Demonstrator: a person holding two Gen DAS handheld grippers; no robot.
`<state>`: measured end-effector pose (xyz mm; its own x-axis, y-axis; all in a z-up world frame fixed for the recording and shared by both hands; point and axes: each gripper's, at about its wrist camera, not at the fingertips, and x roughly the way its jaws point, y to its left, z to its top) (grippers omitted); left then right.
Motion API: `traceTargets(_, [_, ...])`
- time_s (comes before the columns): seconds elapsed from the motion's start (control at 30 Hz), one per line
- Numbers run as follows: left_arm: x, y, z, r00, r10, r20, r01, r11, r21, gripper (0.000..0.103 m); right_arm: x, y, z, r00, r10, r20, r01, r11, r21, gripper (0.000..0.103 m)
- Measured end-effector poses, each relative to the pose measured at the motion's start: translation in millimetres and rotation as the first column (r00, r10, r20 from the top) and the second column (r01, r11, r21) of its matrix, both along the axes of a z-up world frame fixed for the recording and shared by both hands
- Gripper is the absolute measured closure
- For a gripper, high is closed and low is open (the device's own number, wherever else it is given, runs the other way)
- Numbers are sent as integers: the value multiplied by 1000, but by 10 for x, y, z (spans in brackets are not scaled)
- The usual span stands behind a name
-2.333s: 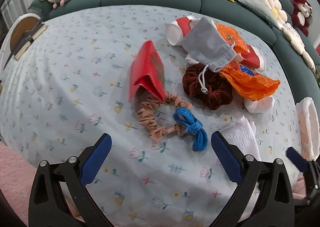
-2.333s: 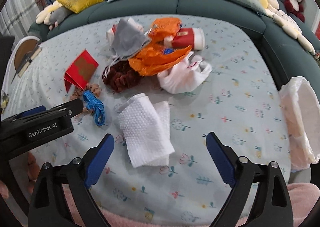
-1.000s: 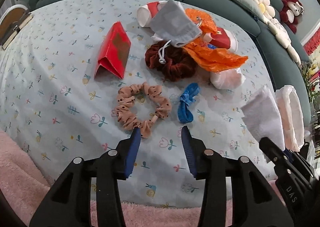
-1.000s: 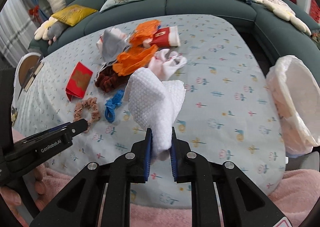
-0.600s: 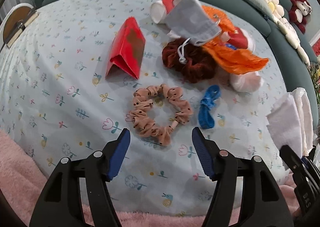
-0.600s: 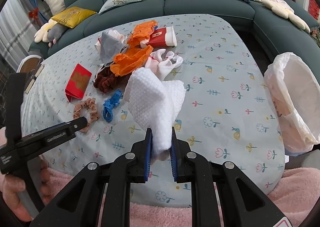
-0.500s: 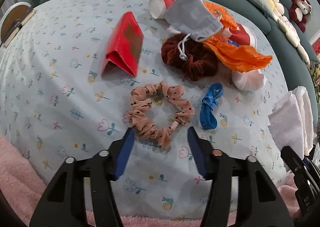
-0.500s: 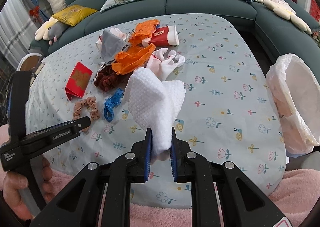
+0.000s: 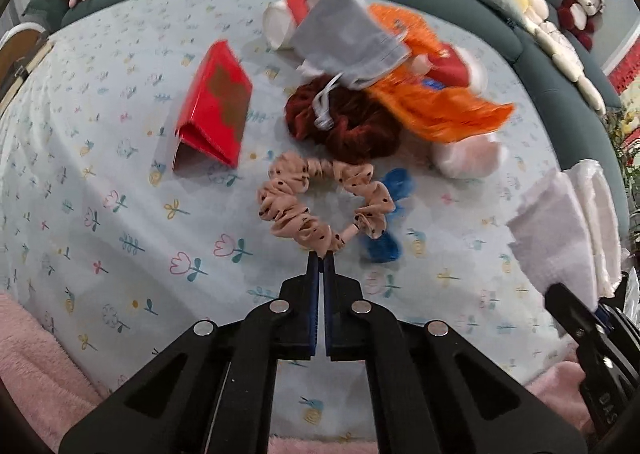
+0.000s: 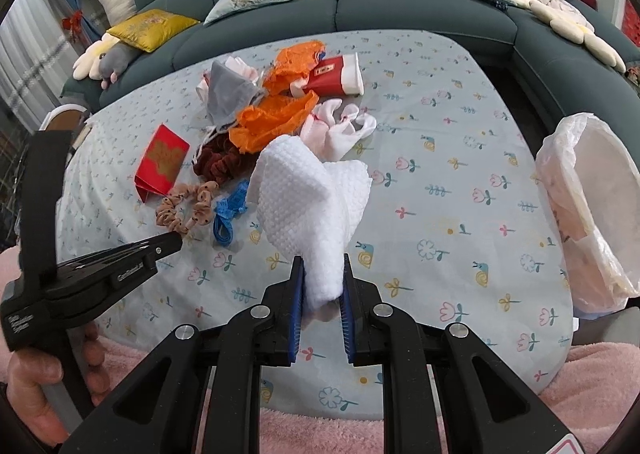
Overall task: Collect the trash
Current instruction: 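Carry the wipe and scrunchie in both tools over the white bin, then open both tools to drop the wipe and scrunchie into the bin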
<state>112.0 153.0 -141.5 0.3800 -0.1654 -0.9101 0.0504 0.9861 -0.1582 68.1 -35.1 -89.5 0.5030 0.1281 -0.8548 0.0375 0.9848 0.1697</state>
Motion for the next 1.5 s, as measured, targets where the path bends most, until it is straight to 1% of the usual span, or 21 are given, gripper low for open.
traceTargets(0.23, [-120, -290, 389, 996, -53, 70, 56, 998, -30, 102, -90, -128, 235, 998, -26, 64, 25, 1000, 10, 88])
traceTargets(0.37, [-202, -596, 583, 989, -104, 108, 108, 994, -34, 102, -163, -281, 344, 994, -53, 95, 52, 999, 17, 87])
traceTargets(0.53, [-256, -987, 750, 975, -173, 137, 180, 983, -40, 102, -284, -561, 461, 986, -102, 130, 101, 995, 16, 88])
traceTargets(0.7, [-306, -1386, 833, 959, -238, 151, 248, 967, -52, 102, -407, -901, 560, 974, -163, 159, 163, 987, 13, 87])
traceTargets(1.0, [-377, -2221, 949, 909, -375, 183, 390, 919, -52, 102, -639, -1670, 598, 935, -305, 179, 306, 952, 20, 88])
traceTargets(1.13, [-382, -2561, 966, 886, -424, 190, 441, 895, -60, 101, -747, -2072, 573, 907, -379, 182, 382, 924, 24, 88])
traceTargets(1.27, [-365, -2921, 964, 860, -473, 193, 493, 867, -71, 101, -798, -2371, 544, 883, -433, 182, 437, 899, 20, 88])
traceTargets(1.33, [-352, -3059, 950, 853, -487, 189, 507, 859, -73, 101, -813, -2510, 530, 873, -453, 179, 457, 889, 18, 88])
traceTargets(1.5, [-299, -3393, 880, 836, -518, 181, 539, 837, -92, 101, -829, -2722, 492, 861, -477, 177, 483, 875, 10, 87])
